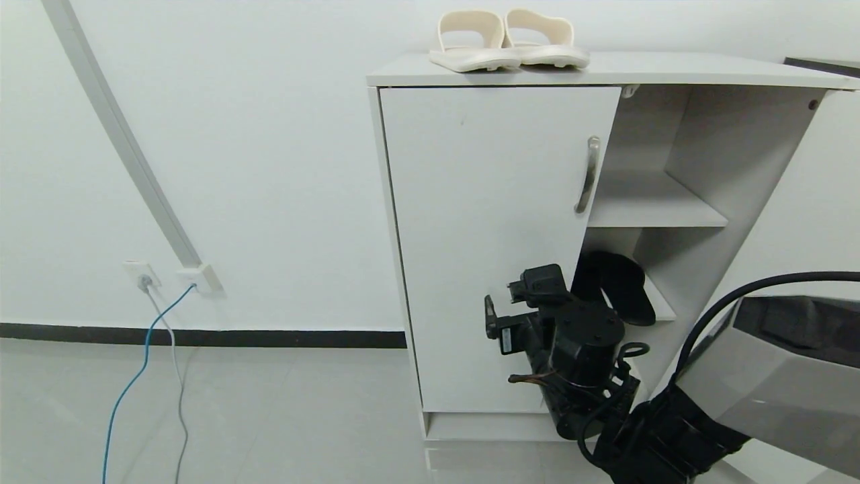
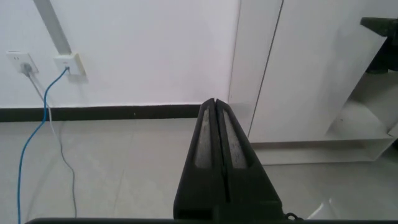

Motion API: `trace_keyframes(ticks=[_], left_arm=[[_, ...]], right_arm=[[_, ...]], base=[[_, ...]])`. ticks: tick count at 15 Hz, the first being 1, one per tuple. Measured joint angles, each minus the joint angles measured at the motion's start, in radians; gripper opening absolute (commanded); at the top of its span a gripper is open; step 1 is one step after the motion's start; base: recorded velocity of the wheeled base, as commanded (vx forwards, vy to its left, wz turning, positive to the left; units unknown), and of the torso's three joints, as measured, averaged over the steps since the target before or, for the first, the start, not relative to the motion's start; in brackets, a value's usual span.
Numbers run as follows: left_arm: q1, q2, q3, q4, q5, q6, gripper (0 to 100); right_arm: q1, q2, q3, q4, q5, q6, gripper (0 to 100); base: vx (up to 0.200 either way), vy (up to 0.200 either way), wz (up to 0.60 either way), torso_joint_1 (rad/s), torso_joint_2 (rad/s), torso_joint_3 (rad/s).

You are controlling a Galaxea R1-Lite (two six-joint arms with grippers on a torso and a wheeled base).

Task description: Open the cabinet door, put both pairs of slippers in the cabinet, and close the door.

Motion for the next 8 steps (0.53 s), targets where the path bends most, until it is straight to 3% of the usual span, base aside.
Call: trace_keyframes(ticks=[8], left_arm=[[0.000,0.000,0.000,0.000,0.001,-0.001,0]], right_arm=[[-0.001,-0.002,0.001,0.000,-0.003,-0.006,100]], base=[[0.000,0.000,0.00,0.000,0.00,0.000]])
